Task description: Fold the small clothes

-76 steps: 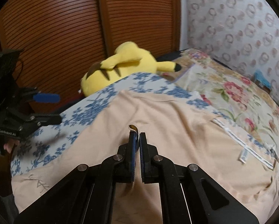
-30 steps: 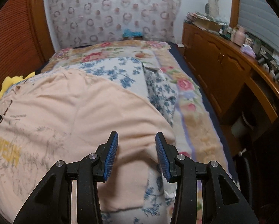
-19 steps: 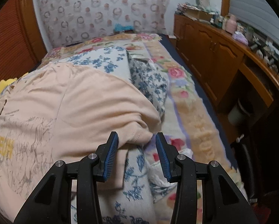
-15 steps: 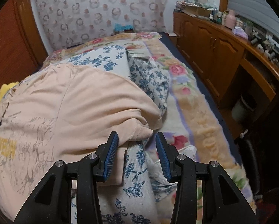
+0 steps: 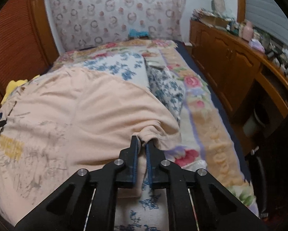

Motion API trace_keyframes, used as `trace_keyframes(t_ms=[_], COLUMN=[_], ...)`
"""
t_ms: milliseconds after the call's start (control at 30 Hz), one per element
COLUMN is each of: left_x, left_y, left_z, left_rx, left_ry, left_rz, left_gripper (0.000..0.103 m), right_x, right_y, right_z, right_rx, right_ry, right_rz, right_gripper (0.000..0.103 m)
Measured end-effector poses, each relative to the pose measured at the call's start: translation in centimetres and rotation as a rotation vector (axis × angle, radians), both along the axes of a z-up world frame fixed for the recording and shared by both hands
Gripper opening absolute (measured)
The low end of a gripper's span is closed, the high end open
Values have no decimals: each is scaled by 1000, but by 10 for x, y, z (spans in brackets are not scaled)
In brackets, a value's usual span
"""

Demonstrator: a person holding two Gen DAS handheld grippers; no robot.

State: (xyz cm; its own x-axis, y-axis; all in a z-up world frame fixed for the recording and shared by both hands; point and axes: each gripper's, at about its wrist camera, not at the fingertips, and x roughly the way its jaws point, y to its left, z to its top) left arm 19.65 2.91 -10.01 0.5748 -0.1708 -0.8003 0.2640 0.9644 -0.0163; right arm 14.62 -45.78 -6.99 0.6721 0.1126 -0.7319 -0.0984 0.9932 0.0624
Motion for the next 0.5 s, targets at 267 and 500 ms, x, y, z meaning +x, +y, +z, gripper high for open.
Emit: trace_keyframes(t_ms=[267,500], left_x=[0,1], left_y=[-1,-1], left_z=[0,0], left_rx=[-1,-1], left_ry=[0,0], left_rz=[2,2], left_gripper=[103,103], right_x=[5,5], right_y=[46,118], right_z=[30,21], right_rx=[53,70], right_ry=[-82,-48], right_rz=[123,296], right_gripper=[4,4])
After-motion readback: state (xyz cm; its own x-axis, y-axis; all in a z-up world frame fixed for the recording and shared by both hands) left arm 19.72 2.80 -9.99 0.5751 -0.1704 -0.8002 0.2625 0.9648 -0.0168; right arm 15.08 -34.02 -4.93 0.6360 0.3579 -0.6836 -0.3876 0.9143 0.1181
